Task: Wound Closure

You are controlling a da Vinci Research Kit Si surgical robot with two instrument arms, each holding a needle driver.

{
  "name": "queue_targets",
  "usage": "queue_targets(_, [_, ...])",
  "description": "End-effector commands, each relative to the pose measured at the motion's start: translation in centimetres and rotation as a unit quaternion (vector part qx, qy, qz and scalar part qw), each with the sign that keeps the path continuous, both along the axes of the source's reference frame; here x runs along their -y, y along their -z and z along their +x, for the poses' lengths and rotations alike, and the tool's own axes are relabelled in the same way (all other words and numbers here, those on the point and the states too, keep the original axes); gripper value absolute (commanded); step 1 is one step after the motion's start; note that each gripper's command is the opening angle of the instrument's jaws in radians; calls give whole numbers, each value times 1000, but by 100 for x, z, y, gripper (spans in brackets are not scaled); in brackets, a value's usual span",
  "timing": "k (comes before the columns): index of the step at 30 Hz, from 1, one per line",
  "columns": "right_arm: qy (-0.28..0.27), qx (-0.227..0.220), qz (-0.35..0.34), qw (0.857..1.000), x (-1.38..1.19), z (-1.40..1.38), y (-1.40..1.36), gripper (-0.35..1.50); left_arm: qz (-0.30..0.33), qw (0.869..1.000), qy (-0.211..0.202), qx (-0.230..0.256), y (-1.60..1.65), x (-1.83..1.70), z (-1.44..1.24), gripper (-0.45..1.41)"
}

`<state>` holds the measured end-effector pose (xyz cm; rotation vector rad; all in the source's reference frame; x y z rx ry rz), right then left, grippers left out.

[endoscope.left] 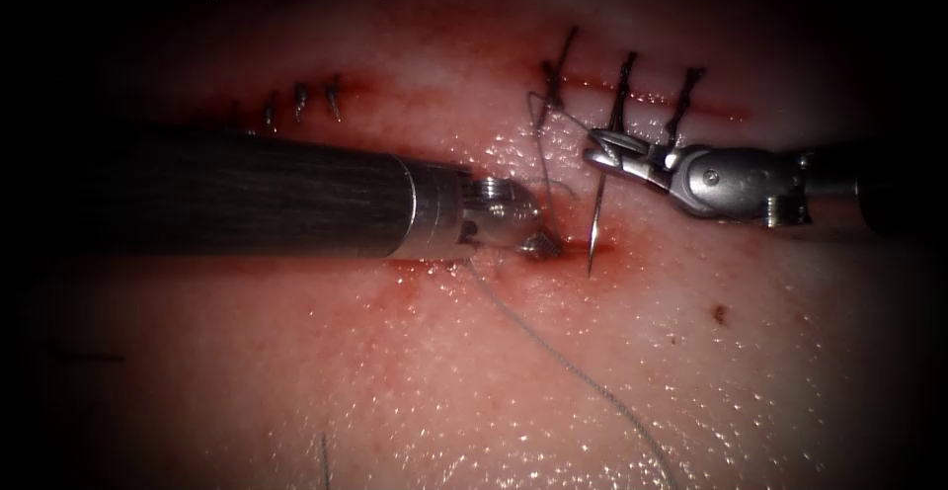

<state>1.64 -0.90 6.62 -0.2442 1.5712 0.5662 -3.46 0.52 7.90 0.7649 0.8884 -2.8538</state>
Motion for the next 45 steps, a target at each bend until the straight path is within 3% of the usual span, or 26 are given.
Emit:
queue_targets(1, [5,4,-19,1000,3,15,-9,-35,3,1000,6,-6,-4,6,-1,71])
queue_targets(5, [9,15,-37,999,8,31,-17,-35,2,1000,14,-14,-2,6,1,91])
queue_targets(21, [15,65,-85,994,15,33,-37,-35,4,1000,18,-17,-1,6,2,80])
queue_targets(34, [49,96,-86,991,38,31,-51,-35,1,1000,21,-18,6,0,5,86])
queue_targets(45, [63,109,-78,989,36,27,-52,-35,-62,995,71,-19,52,-10,13,80])
